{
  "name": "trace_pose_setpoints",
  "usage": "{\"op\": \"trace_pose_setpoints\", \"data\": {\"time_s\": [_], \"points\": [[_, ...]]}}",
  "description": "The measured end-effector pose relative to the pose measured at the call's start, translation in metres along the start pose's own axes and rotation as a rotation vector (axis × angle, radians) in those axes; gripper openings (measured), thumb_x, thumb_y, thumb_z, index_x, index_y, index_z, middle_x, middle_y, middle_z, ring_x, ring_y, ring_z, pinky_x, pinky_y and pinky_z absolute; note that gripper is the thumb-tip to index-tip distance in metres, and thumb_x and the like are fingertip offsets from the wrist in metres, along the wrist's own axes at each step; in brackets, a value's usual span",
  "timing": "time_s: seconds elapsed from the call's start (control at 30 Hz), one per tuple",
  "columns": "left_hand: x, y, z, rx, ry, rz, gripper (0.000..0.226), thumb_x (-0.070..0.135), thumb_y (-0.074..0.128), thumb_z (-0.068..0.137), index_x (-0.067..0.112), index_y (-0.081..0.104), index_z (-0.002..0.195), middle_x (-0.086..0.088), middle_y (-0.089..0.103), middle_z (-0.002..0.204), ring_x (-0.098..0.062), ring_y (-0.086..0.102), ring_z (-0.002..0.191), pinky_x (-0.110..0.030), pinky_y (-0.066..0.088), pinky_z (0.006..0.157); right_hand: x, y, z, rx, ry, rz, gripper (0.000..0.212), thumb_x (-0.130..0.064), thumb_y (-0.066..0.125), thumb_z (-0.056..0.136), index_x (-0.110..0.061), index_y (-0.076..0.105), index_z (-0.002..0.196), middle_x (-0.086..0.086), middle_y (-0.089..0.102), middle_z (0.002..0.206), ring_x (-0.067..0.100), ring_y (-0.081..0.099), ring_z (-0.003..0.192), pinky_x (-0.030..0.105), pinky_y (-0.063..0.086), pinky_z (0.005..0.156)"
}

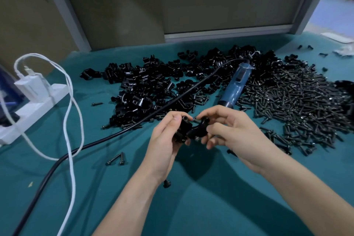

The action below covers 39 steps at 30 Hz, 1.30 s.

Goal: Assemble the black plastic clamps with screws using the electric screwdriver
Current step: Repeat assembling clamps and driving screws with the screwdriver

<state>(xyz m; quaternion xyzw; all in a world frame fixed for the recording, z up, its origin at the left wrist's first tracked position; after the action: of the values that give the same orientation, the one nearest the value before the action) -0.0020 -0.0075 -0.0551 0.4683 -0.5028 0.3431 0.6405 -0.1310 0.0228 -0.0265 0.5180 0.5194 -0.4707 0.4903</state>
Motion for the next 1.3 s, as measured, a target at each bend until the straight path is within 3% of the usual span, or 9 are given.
{"op": "trace_pose_setpoints", "data": {"time_s": [0.27,0.4,0.47,0.63,0.77,0.9,1.1,1.2,1.3], "points": [[-0.008,0.004,-0.002,0.034,-0.092,-0.109,0.03,0.038,0.05,0.082,0.014,0.066,0.09,-0.009,0.069,0.086,-0.017,0.061,0.075,-0.034,0.046,0.071,0.01,0.002,-0.002,-0.026,0.055,0.268,0.027,0.009,0.056,0.089,-0.005,0.067,0.11,0.006,0.065,0.07,0.017,0.063,0.063,0.02,0.053,0.06],[-0.015,0.005,-0.002,0.063,-0.162,-0.187,0.038,0.041,0.052,0.081,0.008,0.065,0.096,-0.017,0.071,0.098,-0.022,0.066,0.082,-0.037,0.051,0.079,0.01,0.002,-0.003,-0.034,0.056,0.158,0.043,0.001,0.076,0.07,-0.02,0.072,0.107,0.004,0.069,0.085,0.017,0.067,0.069,0.018,0.052,0.067],[-0.018,0.008,-0.003,0.064,-0.195,-0.222,0.042,0.042,0.054,0.081,0.006,0.065,0.099,-0.018,0.071,0.099,-0.024,0.066,0.084,-0.037,0.052,0.08,0.009,-0.001,-0.003,-0.004,0.034,0.071,0.042,0.002,0.077,0.071,-0.023,0.073,0.105,0.007,0.069,0.09,0.019,0.066,0.072,0.02,0.052,0.07],[-0.02,0.01,-0.004,0.083,-0.227,-0.262,0.042,0.044,0.055,0.078,0.007,0.065,0.096,-0.012,0.07,0.088,-0.015,0.064,0.07,-0.024,0.053,0.06,0.006,-0.004,-0.005,0.032,-0.013,0.05,0.039,0.001,0.077,0.071,-0.022,0.074,0.102,0.007,0.069,0.086,0.021,0.069,0.077,0.028,0.057,0.08],[-0.021,0.005,-0.005,0.154,-0.269,-0.224,0.049,0.046,0.054,0.085,0.005,0.066,0.107,-0.01,0.064,0.086,-0.013,0.057,0.06,-0.023,0.049,0.053,0.004,0.003,-0.006,-0.095,0.044,0.365,0.04,-0.002,0.072,0.067,-0.008,0.07,0.106,0.002,0.07,0.077,0.011,0.067,0.066,0.02,0.055,0.068],[-0.018,0.005,-0.008,0.158,-0.273,-0.081,0.041,0.052,0.043,0.094,0.018,0.063,0.087,0.0,0.055,0.062,-0.011,0.046,0.046,-0.02,0.035,0.038,0.008,0.012,-0.007,-0.163,0.128,0.56,0.033,-0.002,0.069,0.069,-0.007,0.075,0.102,0.006,0.071,0.083,0.009,0.066,0.065,0.02,0.056,0.07],[-0.013,0.008,-0.011,0.152,-0.226,0.052,0.057,0.064,0.036,0.089,0.014,0.064,0.091,0.001,0.061,0.056,-0.013,0.044,0.037,-0.018,0.033,0.036,0.021,0.018,-0.007,-0.096,0.217,0.587,0.027,-0.004,0.071,0.061,-0.008,0.078,0.087,0.008,0.073,0.085,0.011,0.067,0.065,0.018,0.055,0.062],[-0.011,0.008,-0.01,0.146,-0.186,0.077,0.065,0.066,0.037,0.079,0.009,0.064,0.096,0.001,0.063,0.058,-0.014,0.045,0.036,-0.018,0.033,0.035,0.024,0.016,-0.008,-0.059,0.228,0.592,0.033,-0.004,0.071,0.062,-0.004,0.076,0.094,0.01,0.072,0.087,0.012,0.068,0.067,0.018,0.055,0.062],[-0.009,0.006,-0.01,0.157,-0.152,0.092,0.061,0.066,0.039,0.077,0.014,0.067,0.089,-0.001,0.063,0.058,-0.013,0.045,0.035,-0.017,0.032,0.034,0.025,0.015,-0.008,-0.025,0.226,0.583,0.041,-0.005,0.07,0.064,0.0,0.07,0.105,0.01,0.071,0.09,0.011,0.068,0.07,0.018,0.055,0.064]]}}
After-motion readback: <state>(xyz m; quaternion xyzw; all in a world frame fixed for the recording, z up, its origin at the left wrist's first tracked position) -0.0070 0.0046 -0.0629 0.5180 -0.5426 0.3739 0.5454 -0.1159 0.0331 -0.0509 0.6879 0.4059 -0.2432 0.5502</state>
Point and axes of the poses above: each hand's wrist, its own z-axis towards the middle knuckle, its own y-axis out of the palm, x = y × z, the point moved 8 cm from there along z, towards the middle knuckle
